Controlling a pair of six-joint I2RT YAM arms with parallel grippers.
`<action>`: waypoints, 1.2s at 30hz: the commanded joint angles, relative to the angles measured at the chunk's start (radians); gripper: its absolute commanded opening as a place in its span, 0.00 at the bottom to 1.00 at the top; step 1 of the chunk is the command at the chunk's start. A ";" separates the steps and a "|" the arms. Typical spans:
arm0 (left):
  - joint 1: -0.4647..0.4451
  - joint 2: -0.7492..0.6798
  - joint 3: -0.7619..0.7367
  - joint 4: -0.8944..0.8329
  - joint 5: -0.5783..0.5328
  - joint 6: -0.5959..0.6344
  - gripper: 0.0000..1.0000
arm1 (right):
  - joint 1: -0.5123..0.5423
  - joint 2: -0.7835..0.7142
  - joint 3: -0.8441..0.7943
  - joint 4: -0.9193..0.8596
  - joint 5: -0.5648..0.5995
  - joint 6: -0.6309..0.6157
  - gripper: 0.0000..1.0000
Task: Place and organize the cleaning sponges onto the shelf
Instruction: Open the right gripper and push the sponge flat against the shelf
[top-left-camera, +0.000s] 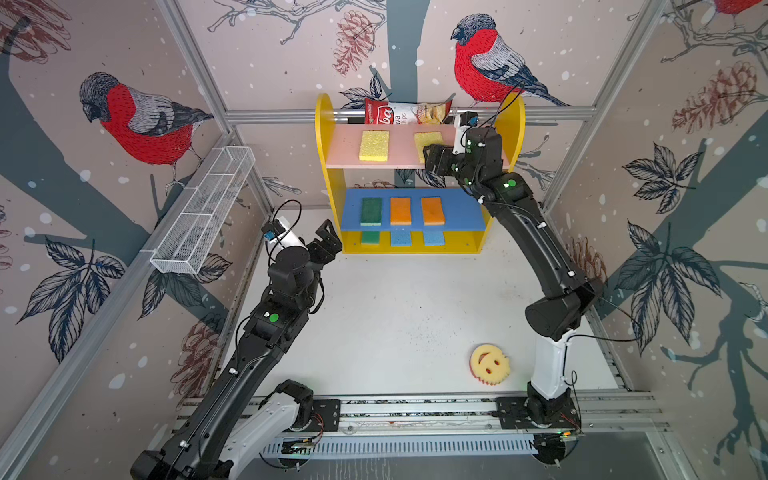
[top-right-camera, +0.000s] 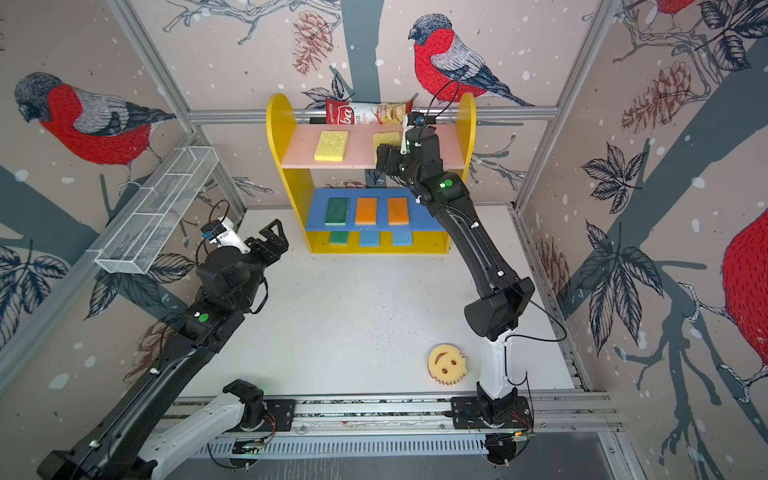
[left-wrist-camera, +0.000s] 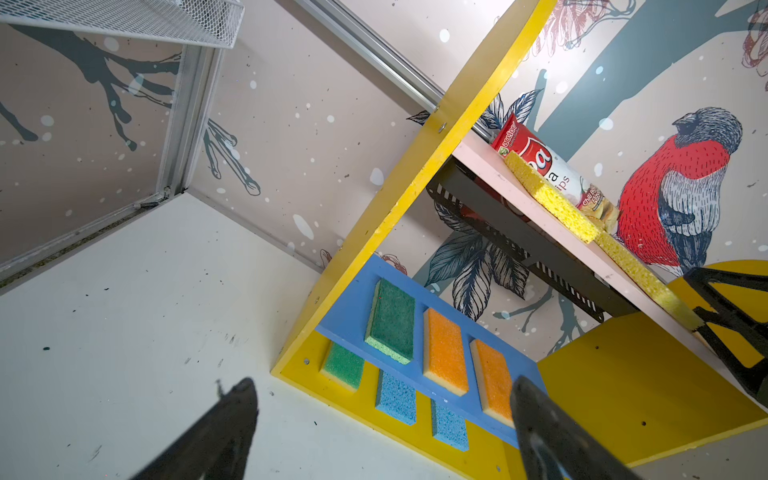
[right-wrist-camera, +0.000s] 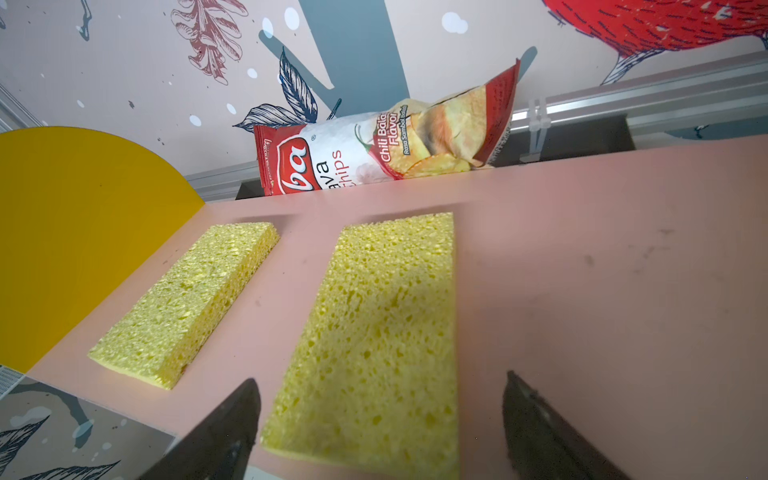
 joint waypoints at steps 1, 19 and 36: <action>0.002 -0.001 -0.002 0.009 0.001 0.007 0.94 | 0.002 0.008 0.006 -0.011 -0.042 0.030 0.83; 0.005 -0.001 -0.003 0.001 0.005 0.005 0.94 | 0.023 0.082 0.060 -0.017 -0.132 0.068 0.56; 0.005 0.004 0.000 -0.001 0.004 0.002 0.94 | 0.000 0.103 0.061 -0.035 -0.122 0.058 0.12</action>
